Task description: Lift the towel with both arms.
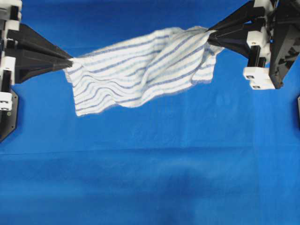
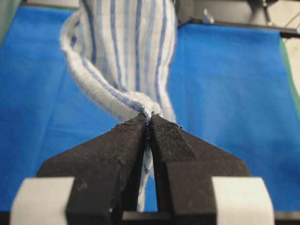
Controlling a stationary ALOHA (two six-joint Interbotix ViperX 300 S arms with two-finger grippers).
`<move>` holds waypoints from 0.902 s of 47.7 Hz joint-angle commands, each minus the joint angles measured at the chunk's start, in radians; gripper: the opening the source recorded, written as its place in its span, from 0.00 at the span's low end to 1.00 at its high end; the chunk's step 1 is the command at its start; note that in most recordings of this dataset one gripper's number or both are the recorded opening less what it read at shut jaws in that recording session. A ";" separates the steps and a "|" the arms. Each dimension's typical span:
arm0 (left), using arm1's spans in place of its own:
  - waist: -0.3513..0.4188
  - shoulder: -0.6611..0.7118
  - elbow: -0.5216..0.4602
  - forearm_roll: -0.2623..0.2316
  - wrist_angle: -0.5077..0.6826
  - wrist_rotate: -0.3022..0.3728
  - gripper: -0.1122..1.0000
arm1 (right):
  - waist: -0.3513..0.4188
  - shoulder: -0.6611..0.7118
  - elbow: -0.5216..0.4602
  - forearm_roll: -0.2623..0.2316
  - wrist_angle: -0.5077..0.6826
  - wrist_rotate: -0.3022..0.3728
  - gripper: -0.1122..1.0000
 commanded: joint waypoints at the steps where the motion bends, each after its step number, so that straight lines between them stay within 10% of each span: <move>1: 0.003 0.002 -0.031 0.002 -0.003 0.009 0.12 | 0.003 -0.011 -0.025 -0.003 -0.003 -0.009 0.13; 29: 0.003 -0.008 -0.028 0.002 -0.003 0.032 0.15 | 0.023 -0.023 -0.018 -0.005 -0.006 -0.064 0.21; 38: 0.003 -0.025 -0.025 0.003 -0.038 0.026 0.62 | 0.023 -0.023 -0.017 -0.021 -0.003 -0.054 0.68; 43: 0.003 -0.037 -0.020 0.002 -0.043 0.028 0.86 | 0.023 -0.023 -0.017 -0.021 -0.003 -0.052 0.66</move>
